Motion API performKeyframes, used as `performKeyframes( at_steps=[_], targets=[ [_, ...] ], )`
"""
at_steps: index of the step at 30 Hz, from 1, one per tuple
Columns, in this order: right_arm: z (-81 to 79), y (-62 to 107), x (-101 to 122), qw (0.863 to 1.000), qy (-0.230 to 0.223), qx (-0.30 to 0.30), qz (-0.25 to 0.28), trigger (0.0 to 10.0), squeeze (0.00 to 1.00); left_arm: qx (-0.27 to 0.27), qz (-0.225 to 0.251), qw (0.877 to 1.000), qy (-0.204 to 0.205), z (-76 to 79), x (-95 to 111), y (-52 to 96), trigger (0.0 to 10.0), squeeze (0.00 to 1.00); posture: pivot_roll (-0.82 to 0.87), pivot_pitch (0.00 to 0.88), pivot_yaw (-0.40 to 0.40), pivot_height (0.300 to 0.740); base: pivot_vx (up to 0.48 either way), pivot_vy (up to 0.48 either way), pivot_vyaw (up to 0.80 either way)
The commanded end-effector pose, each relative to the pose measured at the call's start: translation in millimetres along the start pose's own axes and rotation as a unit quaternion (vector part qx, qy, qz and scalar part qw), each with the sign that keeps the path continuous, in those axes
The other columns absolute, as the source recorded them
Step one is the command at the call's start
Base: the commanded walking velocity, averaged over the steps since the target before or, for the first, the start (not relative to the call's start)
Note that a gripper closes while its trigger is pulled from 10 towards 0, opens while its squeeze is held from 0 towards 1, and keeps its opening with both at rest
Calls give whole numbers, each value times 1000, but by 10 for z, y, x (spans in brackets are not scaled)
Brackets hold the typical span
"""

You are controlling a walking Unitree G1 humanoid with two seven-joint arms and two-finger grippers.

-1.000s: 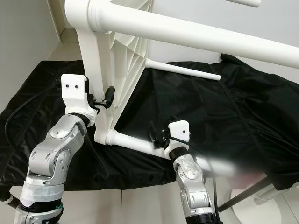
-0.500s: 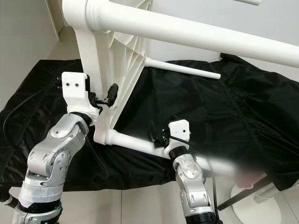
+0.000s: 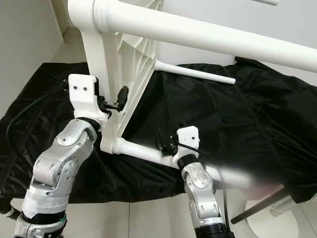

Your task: Building children table

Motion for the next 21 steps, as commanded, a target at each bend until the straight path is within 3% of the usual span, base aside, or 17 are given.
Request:
performKeyframes(
  at_steps=[1, 7, 14, 15, 16, 17, 18, 21],
  targets=[
    [-21, -8, -8, 1000, 0, 2, -1, 10000, 0, -47, -6, 999, -15, 79, -8, -29, 10000, 0, 29, 21, 11, 740, 0, 0, 0],
    [-185, 109, 24, 998, -11, 62, 18, 10000, 0, -61, -19, 998, -31, 101, -62, -99, 10000, 0, 11, 23, 30, 740, 0, 0, 0],
    [-177, 150, -10, 997, -3, 71, 9, 10000, 0, -48, -28, 998, -27, 53, -109, -120, 10000, 0, 0, 25, 38, 740, 0, 0, 0],
    [-175, 151, -12, 998, -3, 69, 8, 10000, 0, -35, -29, 999, -19, 15, -113, -129, 4431, 0, 0, 25, 38, 740, 0, 0, 0],
    [-175, 151, -12, 998, -3, 69, 8, 10000, 0, -35, -29, 999, -19, 15, -113, -129, 4431, 0, 0, 25, 38, 740, 0, 0, 0],
    [-177, 151, -11, 998, -4, 69, 8, 10000, 0, -22, -27, 999, -6, -26, -109, -136, 3451, 0, 0, 25, 38, 740, 0, 0, 0],
    [-180, 152, -10, 998, -4, 69, 8, 10000, 0, -16, -23, 1000, -1, -50, -104, -139, 0, 0, 0, 25, 38, 740, 0, 0, 0],
    [-185, 149, -11, 998, -4, 69, 7, 10000, 0, 5, -14, 1000, -6, -131, -77, -142, 0, 0, 1, 27, 37, 740, 0, 0, 0]
  ],
)
Point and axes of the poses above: a point about 5 cm out from each wrist's last joint towards the gripper, its own y axis pointing back from the gripper into the wrist, its own x axis along the axis of the wrist's last joint, z = x × y, the point moved 1 cm from there along -y, pointing out of the wrist towards the gripper, and after that the axes turned 10 degrees about y, right-handed, at the moved point
